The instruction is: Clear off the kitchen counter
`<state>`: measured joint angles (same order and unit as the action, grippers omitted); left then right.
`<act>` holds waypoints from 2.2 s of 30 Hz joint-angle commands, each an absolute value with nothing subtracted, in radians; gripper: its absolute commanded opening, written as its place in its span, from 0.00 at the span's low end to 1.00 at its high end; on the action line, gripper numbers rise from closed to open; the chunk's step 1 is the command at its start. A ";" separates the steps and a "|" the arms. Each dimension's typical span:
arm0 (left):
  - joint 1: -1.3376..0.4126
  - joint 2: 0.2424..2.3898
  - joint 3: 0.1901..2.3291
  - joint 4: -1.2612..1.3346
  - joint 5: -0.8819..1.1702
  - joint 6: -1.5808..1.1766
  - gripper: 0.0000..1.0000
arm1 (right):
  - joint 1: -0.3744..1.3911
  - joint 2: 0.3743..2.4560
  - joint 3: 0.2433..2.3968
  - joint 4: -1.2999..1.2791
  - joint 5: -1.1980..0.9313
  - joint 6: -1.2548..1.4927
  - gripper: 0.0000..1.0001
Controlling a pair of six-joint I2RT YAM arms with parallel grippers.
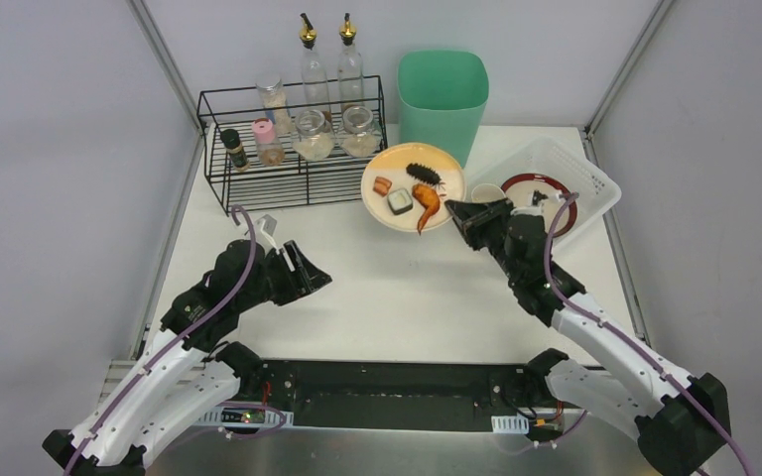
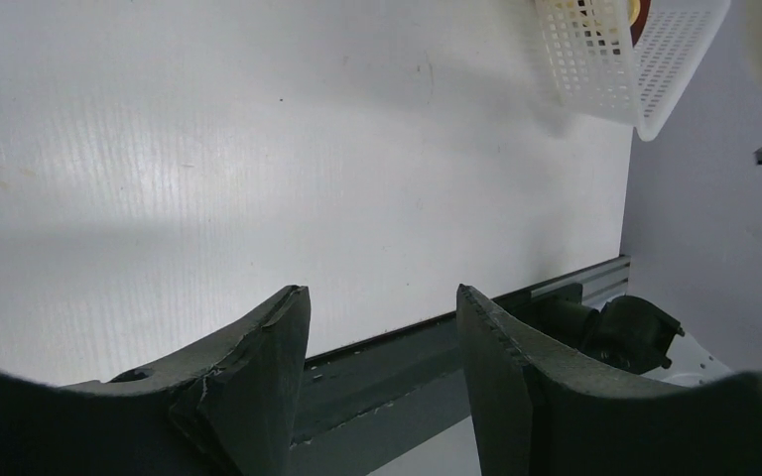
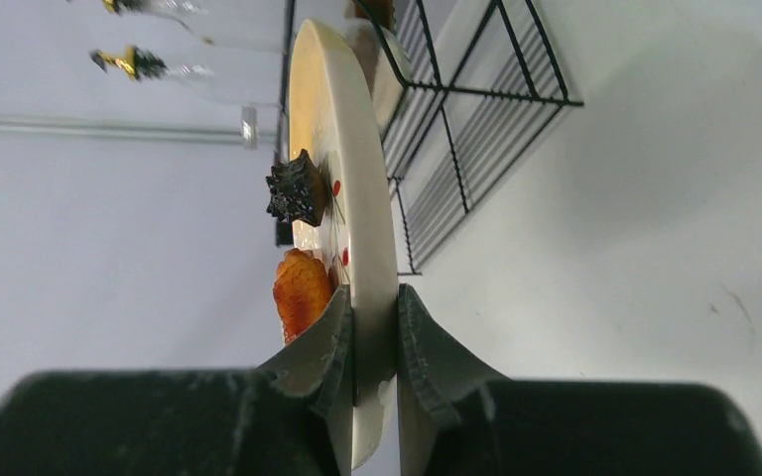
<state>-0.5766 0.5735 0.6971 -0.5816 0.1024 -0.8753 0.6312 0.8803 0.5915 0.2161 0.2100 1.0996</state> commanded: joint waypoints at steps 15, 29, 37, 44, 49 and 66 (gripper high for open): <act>-0.581 0.599 0.658 -0.574 0.057 -0.844 0.99 | 0.253 1.293 1.384 0.276 -0.033 1.152 0.00; -0.581 0.661 0.637 -0.535 0.069 -0.836 0.99 | 0.156 1.698 1.827 0.180 0.018 1.007 0.00; -0.581 0.659 0.618 -0.526 0.078 -0.841 0.99 | 0.156 1.907 2.073 0.103 0.034 0.888 0.00; -0.581 0.643 0.607 -0.526 0.087 -0.849 0.99 | 0.159 1.972 2.154 0.047 0.054 0.738 0.00; -0.581 0.643 0.600 -0.526 0.093 -0.853 0.99 | 0.162 1.979 2.147 0.044 0.040 0.635 0.00; -0.581 0.628 0.587 -0.515 0.095 -0.858 0.99 | 0.285 1.935 2.130 0.057 0.096 0.043 0.00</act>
<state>-0.5766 0.6468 0.6056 -0.5358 0.0780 -0.8528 0.2317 2.0388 2.0533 -0.1616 0.0555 0.2386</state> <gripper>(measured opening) 0.990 0.166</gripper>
